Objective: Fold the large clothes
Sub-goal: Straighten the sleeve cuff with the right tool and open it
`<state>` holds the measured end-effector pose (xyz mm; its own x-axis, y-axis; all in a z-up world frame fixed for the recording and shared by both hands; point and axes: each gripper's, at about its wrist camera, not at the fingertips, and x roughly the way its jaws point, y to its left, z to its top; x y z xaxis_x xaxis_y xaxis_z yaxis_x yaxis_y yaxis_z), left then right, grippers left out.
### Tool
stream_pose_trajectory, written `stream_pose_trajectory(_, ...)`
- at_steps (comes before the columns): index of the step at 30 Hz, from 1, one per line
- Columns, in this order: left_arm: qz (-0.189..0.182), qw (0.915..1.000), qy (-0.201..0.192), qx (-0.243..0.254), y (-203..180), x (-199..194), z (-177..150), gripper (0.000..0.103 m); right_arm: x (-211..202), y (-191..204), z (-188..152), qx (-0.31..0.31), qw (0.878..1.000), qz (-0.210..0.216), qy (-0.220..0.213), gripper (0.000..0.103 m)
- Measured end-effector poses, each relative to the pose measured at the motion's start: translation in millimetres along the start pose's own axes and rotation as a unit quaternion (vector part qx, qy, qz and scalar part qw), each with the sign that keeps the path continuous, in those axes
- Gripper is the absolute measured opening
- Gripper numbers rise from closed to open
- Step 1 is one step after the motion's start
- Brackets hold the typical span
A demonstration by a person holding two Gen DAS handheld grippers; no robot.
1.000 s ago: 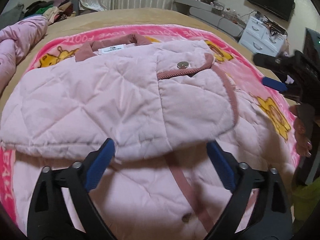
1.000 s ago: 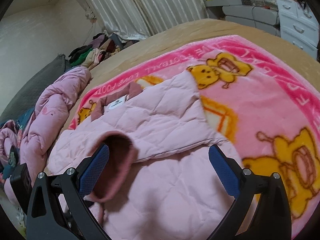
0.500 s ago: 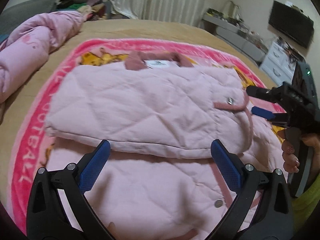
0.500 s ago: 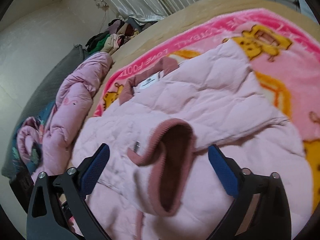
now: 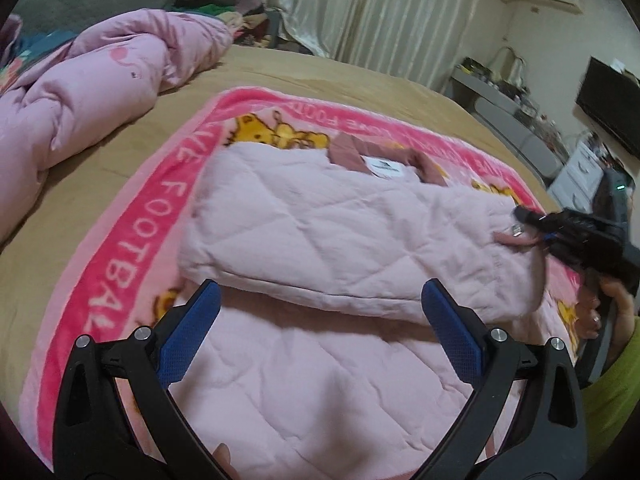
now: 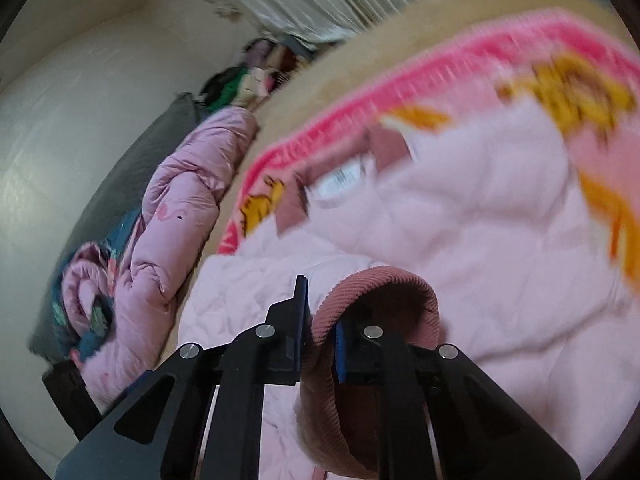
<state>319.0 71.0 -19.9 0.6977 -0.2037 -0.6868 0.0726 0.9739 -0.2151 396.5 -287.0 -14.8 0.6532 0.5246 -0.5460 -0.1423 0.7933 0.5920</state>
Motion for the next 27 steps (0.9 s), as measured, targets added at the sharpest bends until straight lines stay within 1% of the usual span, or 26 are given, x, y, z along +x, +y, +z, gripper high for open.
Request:
stream_pose_trajectory(2, 0.003, 0.9999, 0.0, -0.013, 7.7, 1.2, 4.4, 0.094, -10.0, 12.6, 21.3, -0.043, 0.999, -0.014, -0.026, 0.01)
stream_pose_trajectory(4, 0.009, 0.9997, 0.001, -0.024, 14.3, 5.1, 10.4, 0.094, -14.6, 13.8, 38.9, -0.07, 0.996, -0.034, -0.045, 0.01)
stream_pose_trajectory(6, 0.015, 0.9994, 0.002, -0.032, 19.4, 9.0, 16.8, 0.094, -14.2, 6.2, 52.5, -0.085, 0.993, -0.061, -0.056, 0.01)
stream_pose_trajectory(8, 0.018, 0.9992, 0.006, -0.036, 22.4, 16.0, 24.7, 0.094, -9.5, -9.2, 61.0, -0.087, 0.99, -0.094, -0.053, 0.01)
stream_pose_trajectory(10, 0.019, 0.9992, 0.009, -0.033, 23.3, 22.0, 30.6, 0.094, -3.0, -25.9, 62.2, -0.077, 0.99, -0.109, -0.042, 0.009)
stream_pose_trajectory(14, 0.01, 0.9996, 0.017, -0.022, 17.8, 38.8, 41.3, 0.094, 7.1, -51.4, 49.8, -0.058, 0.991, -0.118, -0.021, 0.009)
stream_pose_trajectory(19, 0.004, 0.9991, 0.041, -0.003, 1.8, 69.8, 50.5, 0.094, 15.5, -60.2, 35.1, -0.046, 0.99, -0.133, -0.008, 0.01)
stream_pose_trajectory(21, 0.005, 0.9985, 0.054, 0.007, -4.0, 83.9, 51.7, 0.094, 17.1, -60.2, 32.8, -0.045, 0.989, -0.141, -0.001, 0.015)
stream_pose_trajectory(23, 0.007, 0.9976, 0.068, 0.011, -5.5, 94.8, 51.1, 0.092, 13.7, -60.2, 30.6, -0.048, 0.985, -0.163, 0.0, 0.031)
stream_pose_trajectory(25, 0.015, 0.9962, 0.085, 0.014, -4.2, 107.6, 48.5, 0.089, 5.9, -60.0, 30.1, -0.048, 0.983, -0.178, -0.006, 0.04)
stream_pose_trajectory(27, 0.021, 0.9947, 0.098, 0.021, -1.6, 116.6, 43.2, 0.089, -5.0, -57.0, 30.7, -0.048, 0.981, -0.189, -0.019, 0.042)
